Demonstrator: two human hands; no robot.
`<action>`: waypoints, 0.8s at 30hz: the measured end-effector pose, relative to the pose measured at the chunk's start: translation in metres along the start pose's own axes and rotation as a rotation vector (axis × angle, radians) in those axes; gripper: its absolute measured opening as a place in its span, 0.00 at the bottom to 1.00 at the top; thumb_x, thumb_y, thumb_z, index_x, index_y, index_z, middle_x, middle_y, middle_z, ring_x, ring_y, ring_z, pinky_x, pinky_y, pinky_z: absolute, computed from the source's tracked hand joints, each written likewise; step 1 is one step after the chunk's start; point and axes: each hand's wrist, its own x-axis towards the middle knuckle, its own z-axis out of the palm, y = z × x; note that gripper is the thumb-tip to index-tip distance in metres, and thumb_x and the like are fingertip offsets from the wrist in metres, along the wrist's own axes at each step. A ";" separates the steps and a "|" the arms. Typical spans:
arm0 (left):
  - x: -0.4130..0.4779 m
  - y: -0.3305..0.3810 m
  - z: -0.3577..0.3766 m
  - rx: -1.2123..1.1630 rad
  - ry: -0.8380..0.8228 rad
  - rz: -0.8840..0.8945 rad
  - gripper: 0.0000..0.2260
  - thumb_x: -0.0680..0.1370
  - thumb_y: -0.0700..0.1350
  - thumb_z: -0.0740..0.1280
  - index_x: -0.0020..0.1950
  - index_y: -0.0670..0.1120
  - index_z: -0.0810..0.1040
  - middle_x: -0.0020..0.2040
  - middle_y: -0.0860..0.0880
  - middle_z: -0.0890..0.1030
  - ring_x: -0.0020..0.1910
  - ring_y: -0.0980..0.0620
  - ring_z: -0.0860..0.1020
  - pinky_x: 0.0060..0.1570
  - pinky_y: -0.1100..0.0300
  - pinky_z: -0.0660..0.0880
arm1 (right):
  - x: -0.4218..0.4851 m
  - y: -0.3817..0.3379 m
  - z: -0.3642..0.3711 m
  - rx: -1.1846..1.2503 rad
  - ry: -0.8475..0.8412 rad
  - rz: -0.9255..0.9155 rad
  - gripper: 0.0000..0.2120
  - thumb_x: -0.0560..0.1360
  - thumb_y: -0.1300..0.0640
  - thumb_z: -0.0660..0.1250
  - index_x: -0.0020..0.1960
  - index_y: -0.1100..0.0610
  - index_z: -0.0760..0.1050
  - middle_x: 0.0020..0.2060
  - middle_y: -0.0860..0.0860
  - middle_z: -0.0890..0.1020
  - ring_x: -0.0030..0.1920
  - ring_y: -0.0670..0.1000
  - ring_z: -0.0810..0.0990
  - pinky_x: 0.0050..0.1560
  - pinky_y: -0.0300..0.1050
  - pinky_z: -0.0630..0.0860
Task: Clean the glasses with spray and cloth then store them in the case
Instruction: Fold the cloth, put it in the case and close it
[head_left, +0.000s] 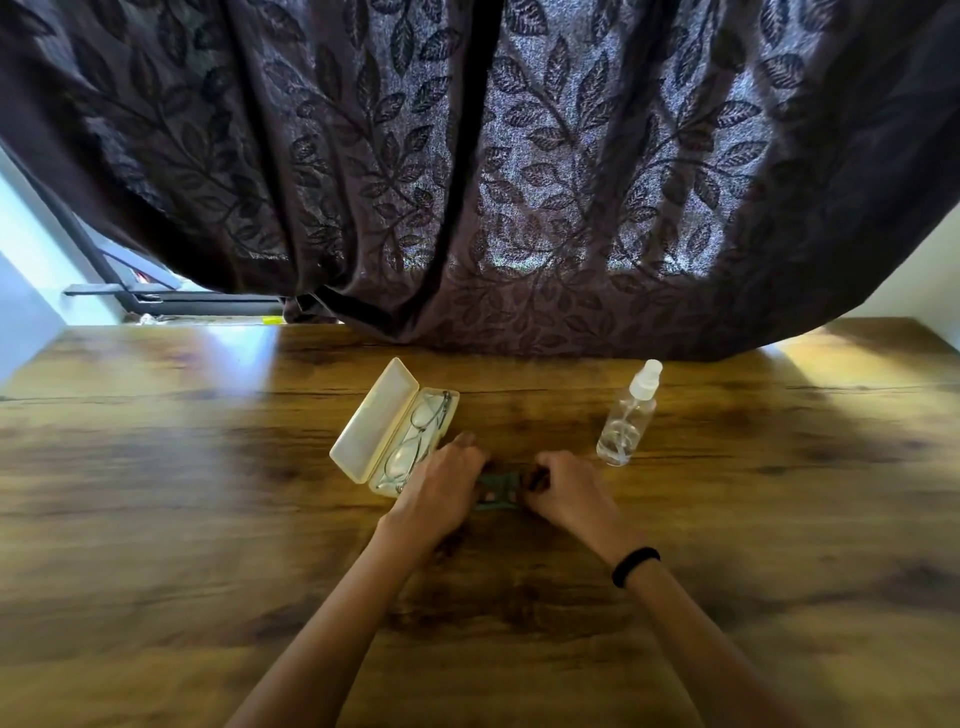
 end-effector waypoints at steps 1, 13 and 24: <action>-0.001 -0.001 0.000 -0.004 0.007 0.003 0.13 0.74 0.43 0.69 0.58 0.47 0.75 0.55 0.49 0.72 0.49 0.51 0.75 0.47 0.60 0.73 | 0.000 0.000 0.000 0.008 -0.006 0.000 0.10 0.70 0.51 0.71 0.40 0.51 0.70 0.38 0.46 0.74 0.41 0.46 0.74 0.40 0.41 0.71; -0.008 -0.006 -0.012 -0.372 -0.024 -0.110 0.14 0.74 0.43 0.69 0.55 0.50 0.69 0.55 0.48 0.77 0.51 0.53 0.77 0.48 0.58 0.77 | 0.001 -0.007 -0.020 0.725 -0.086 -0.097 0.06 0.70 0.61 0.71 0.41 0.53 0.74 0.41 0.51 0.81 0.44 0.48 0.81 0.41 0.39 0.79; -0.035 -0.030 -0.041 -0.521 0.435 -0.286 0.15 0.72 0.40 0.71 0.53 0.51 0.69 0.41 0.53 0.80 0.24 0.59 0.77 0.20 0.71 0.69 | 0.042 -0.075 -0.024 0.796 -0.108 -0.300 0.06 0.70 0.65 0.70 0.46 0.59 0.78 0.42 0.52 0.80 0.42 0.45 0.79 0.38 0.34 0.79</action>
